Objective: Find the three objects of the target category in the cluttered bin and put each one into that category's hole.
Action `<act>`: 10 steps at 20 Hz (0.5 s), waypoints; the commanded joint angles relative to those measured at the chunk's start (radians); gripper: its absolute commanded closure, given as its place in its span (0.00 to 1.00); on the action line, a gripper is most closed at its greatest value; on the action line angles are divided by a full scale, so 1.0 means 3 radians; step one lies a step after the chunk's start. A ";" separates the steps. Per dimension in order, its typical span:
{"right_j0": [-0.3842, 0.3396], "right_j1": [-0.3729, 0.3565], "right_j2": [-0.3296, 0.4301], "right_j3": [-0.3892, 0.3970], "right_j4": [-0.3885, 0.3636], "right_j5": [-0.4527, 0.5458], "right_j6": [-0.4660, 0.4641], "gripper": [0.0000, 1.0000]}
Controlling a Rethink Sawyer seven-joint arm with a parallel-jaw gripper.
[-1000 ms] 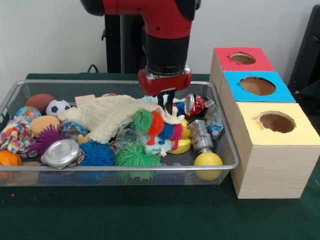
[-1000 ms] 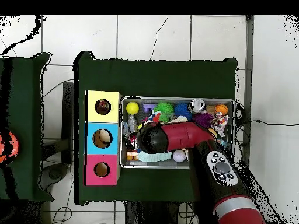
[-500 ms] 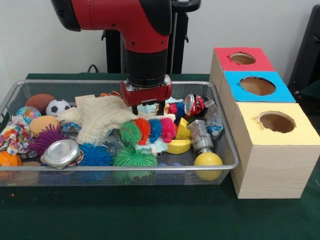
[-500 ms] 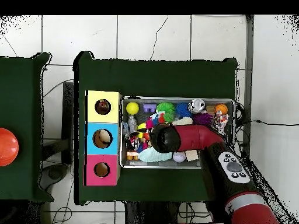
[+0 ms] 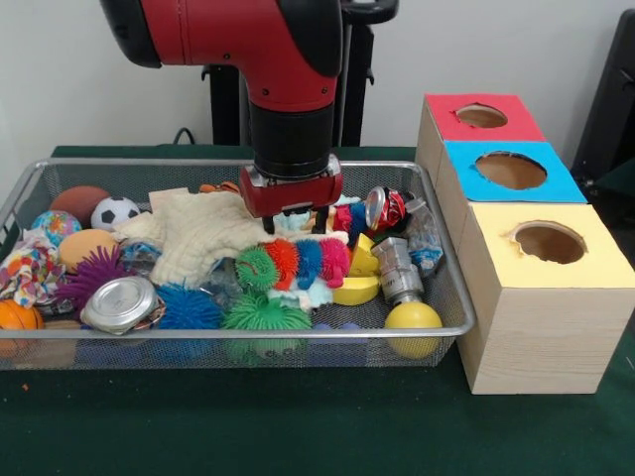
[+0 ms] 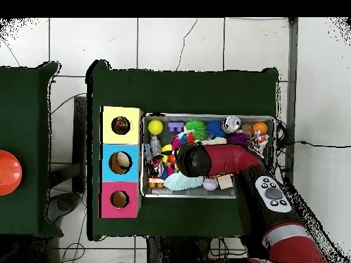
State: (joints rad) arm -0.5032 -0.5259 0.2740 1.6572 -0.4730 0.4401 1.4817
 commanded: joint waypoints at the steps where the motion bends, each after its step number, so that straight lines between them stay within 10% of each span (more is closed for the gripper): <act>1: -0.0008 0.0231 -0.0124 -0.0209 0.0087 0.0387 0.0284 0.00; 10: 0.0000 -0.0721 -0.0189 -0.0197 0.0316 0.1485 -0.0016 0.00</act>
State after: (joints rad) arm -0.4937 -0.6102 0.2616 1.6542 -0.4168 0.6309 1.4817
